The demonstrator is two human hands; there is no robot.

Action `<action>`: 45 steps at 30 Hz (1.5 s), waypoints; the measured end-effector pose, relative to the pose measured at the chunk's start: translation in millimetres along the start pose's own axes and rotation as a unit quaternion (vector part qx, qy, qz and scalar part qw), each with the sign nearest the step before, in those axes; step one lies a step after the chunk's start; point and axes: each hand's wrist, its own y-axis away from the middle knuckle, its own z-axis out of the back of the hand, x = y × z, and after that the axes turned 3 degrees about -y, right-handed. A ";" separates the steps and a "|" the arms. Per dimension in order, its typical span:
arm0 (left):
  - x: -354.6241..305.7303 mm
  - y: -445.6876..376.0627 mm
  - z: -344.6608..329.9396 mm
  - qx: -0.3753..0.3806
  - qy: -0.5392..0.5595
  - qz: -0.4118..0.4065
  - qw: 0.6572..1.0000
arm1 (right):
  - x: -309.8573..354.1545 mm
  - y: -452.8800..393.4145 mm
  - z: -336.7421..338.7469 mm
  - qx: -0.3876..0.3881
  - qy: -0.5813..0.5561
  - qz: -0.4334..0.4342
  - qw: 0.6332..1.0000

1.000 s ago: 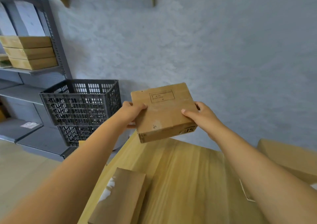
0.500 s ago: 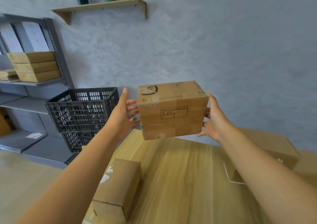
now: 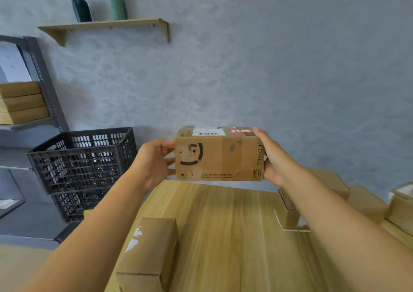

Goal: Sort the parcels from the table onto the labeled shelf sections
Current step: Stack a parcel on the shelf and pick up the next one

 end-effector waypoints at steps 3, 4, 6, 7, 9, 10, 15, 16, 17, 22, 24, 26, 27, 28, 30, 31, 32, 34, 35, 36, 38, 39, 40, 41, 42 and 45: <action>3.6 -1.2 8.0 -0.026 0.002 -0.005 1.000 | -3.0 3.4 -11.5 -0.016 0.008 0.055 0.998; 5.0 -1.7 10.9 -0.022 -0.008 -0.012 1.000 | -3.5 4.8 -16.8 -0.012 0.009 0.074 0.997; 4.8 -1.1 18.5 0.000 -0.027 -0.007 1.000 | -4.7 7.6 -27.0 0.002 0.010 0.102 0.995; 3.2 -0.1 22.3 0.005 -0.029 -0.002 1.000 | -6.2 8.6 -31.0 0.007 0.012 0.112 0.994; 1.2 1.1 28.8 0.009 -0.036 -0.002 0.999 | -9.6 12.4 -35.9 0.012 0.016 0.118 0.993; 0.3 1.7 31.1 0.013 -0.038 -0.002 0.999 | -11.1 15.1 -37.4 0.011 0.017 0.117 0.993; -2.2 1.9 35.7 0.037 -0.057 -0.010 0.998 | -15.7 26.7 -43.4 -0.047 0.031 0.112 0.992; -2.1 1.9 34.0 0.041 -0.062 -0.015 0.997 | -16.6 28.8 -44.6 -0.066 0.040 0.108 0.991; -1.7 3.0 31.5 0.045 -0.071 -0.021 0.996 | -17.6 31.0 -45.5 -0.083 0.056 0.105 0.989; 0.4 8.6 18.8 0.075 -0.103 -0.028 0.991 | -18.7 44.5 -37.0 -0.101 0.093 0.124 0.983; 0.5 10.2 14.2 0.058 -0.093 -0.021 0.994 | -16.1 50.1 -30.9 -0.094 0.084 0.133 0.983; 2.3 10.5 8.8 0.030 -0.089 -0.013 0.996 | -14.3 54.5 -26.4 -0.096 0.084 0.141 0.982; 3.9 11.0 5.8 0.024 -0.095 -0.009 0.995 | -14.0 56.2 -24.9 -0.102 0.089 0.143 0.981; 5.9 11.7 2.7 0.022 -0.109 -0.009 0.994 | -14.2 57.7 -24.2 -0.110 0.100 0.142 0.979; 10.5 14.5 -2.5 0.030 -0.141 -0.018 0.989 | -15.2 61.0 -24.0 -0.129 0.143 0.131 0.972; 13.4 15.4 -4.4 0.034 -0.154 -0.021 0.987 | -16.2 63.1 -24.6 -0.138 0.168 0.127 0.968; 16.4 16.3 -5.8 0.037 -0.166 -0.022 0.985 | -17.8 65.3 -25.3 -0.146 0.191 0.127 0.962; 22.0 17.1 -7.8 0.037 -0.180 -0.015 0.983 | -22.4 68.3 -26.5 -0.164 0.233 0.127 0.950; 24.5 16.7 -8.0 0.040 -0.182 -0.013 0.982 | -24.6 69.1 -27.2 -0.173 0.258 0.121 0.943; 27.7 16.0 -8.1 0.040 -0.181 -0.010 0.983 | -27.5 69.0 -27.6 -0.183 0.290 0.112 0.933; 34.1 13.8 -6.9 0.029 -0.179 0.010 0.983 | -32.4 67.2 -27.7 -0.197 0.337 0.104 0.915; 37.9 12.2 -6.0 0.026 -0.188 0.024 0.981 | -35.1 66.2 -28.1 -0.198 0.347 0.101 0.911; 41.8 10.1 -5.0 0.026 -0.204 0.036 0.978 | -38.4 64.9 -28.6 -0.196 0.353 0.100 0.909; 45.7 8.0 -4.0 0.028 -0.222 0.043 0.974 | -42.4 63.5 -29.1 -0.193 0.359 0.098 0.908; 50.2 5.6 -3.0 0.027 -0.239 0.048 0.969 | -46.9 61.8 -29.2 -0.190 0.364 0.092 0.907; 62.4 3.7 -3.3 0.013 -0.277 0.049 0.960 | -61.2 57.2 -27.9 -0.180 0.372 0.046 0.909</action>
